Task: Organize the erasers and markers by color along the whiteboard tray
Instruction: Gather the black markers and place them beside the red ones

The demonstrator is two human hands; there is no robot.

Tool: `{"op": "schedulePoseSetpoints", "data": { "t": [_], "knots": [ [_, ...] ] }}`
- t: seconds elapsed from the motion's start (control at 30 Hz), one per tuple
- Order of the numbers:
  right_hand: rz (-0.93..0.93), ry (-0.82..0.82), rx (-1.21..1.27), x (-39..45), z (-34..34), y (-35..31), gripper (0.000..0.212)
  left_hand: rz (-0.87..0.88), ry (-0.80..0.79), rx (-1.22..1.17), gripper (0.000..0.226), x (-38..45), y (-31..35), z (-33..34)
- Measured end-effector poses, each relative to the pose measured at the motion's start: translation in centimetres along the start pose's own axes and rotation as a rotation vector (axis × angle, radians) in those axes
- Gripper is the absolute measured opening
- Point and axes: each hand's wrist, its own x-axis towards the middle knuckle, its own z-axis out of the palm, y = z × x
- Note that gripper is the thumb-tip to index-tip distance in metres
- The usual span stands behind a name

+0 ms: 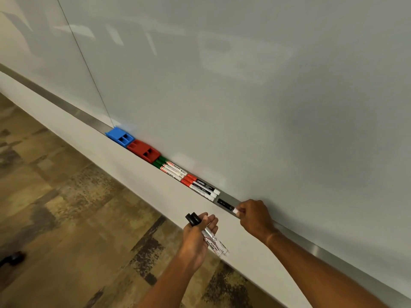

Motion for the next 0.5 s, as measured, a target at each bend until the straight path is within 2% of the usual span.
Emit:
{"op": "schedulePoseSetpoints", "data": {
  "t": [0.2, 0.33, 0.5],
  "knots": [
    [0.038, -0.072, 0.053, 1.6, 1.0, 0.3, 0.008, -0.001, 0.023, -0.015, 0.022, 0.5, 0.7, -0.9],
    [0.043, -0.091, 0.062, 2.2, 1.3, 0.1, 0.021, 0.004, 0.024, -0.036, 0.023, 0.6, 1.2, -0.6],
    [0.047, -0.069, 0.088, 2.4, 1.6, 0.1, 0.01, 0.003, 0.007, -0.039, 0.023, 0.9, 1.2, 0.3]
  ]
}}
